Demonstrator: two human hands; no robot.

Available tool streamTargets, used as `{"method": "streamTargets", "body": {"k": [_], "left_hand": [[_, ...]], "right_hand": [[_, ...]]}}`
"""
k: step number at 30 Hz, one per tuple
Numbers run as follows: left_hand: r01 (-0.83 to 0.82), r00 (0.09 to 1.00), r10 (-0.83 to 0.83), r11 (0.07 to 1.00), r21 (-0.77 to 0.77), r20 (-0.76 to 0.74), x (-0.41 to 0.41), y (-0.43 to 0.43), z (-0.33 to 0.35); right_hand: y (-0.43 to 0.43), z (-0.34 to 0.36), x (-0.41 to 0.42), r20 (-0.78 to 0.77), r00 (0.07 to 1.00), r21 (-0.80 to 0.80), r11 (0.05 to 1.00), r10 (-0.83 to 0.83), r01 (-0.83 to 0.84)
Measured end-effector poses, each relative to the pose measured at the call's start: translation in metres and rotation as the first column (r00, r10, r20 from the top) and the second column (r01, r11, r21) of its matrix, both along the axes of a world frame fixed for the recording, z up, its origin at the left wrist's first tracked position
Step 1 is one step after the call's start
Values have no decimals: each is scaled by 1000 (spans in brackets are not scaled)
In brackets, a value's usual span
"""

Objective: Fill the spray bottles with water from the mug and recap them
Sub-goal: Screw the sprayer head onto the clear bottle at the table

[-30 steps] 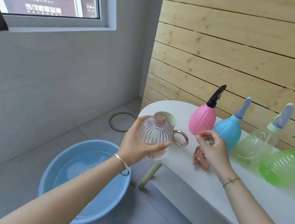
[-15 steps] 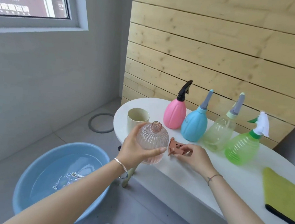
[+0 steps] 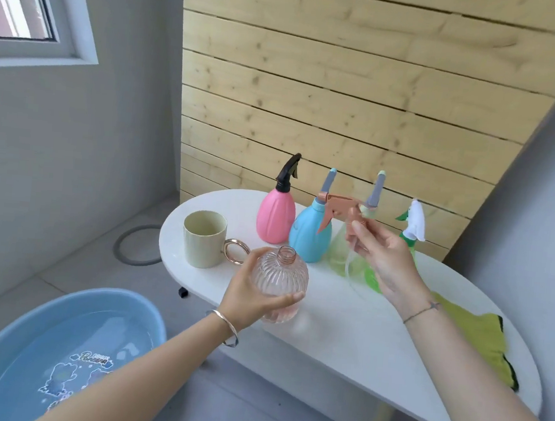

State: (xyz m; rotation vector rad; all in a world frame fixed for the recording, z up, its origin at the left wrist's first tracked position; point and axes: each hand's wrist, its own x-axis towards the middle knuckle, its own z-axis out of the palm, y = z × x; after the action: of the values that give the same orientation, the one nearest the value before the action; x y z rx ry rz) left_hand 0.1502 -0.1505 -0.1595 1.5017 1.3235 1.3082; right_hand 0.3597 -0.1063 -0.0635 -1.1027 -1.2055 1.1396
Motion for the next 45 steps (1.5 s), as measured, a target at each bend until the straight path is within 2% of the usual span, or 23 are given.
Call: {"method": "streamTargets", "body": {"k": [3, 7, 11, 17, 27, 30, 33, 35, 40, 43, 45], "left_hand": [[25, 1000, -25, 1000, 6, -7, 13, 2, 0], [53, 998, -53, 998, 27, -30, 23, 1, -3], [28, 1000, -28, 1000, 13, 0, 28, -1, -12], [16, 1000, -16, 1000, -1, -10, 29, 0, -16], [46, 998, -47, 999, -17, -38, 26, 1, -18], [55, 998, -55, 998, -14, -36, 26, 1, -19], [55, 998, -56, 998, -21, -40, 27, 1, -18], [54, 998, -55, 998, -27, -39, 27, 2, -19], [51, 998, -52, 998, -23, -47, 26, 3, -21], [49, 998, -50, 999, -24, -40, 27, 2, -20], [51, 998, -52, 998, -28, -33, 28, 2, -20]], "right_hand": [[-5, 28, -2, -214, 976, 64, 998, 34, -21], [-8, 61, -10, -372, 924, 192, 981, 91, -20], [-8, 81, -23, -505, 851, 250, 968, 146, -18], [-2, 74, -43, -609, 775, 230, 973, 169, -32], [0, 38, -59, -651, 742, 175, 983, 159, -57], [-1, 28, -51, -546, 820, 196, 978, 171, -73], [-4, 26, -34, -345, 920, 212, 970, 184, -114], [-7, 30, -22, -222, 956, 246, 960, 191, -135], [-19, 44, -1, 50, 975, 274, 936, 216, -222], [-23, 38, -3, 231, 922, 171, 920, 310, -352], [-21, 22, -9, 297, 896, 102, 922, 331, -374]]}}
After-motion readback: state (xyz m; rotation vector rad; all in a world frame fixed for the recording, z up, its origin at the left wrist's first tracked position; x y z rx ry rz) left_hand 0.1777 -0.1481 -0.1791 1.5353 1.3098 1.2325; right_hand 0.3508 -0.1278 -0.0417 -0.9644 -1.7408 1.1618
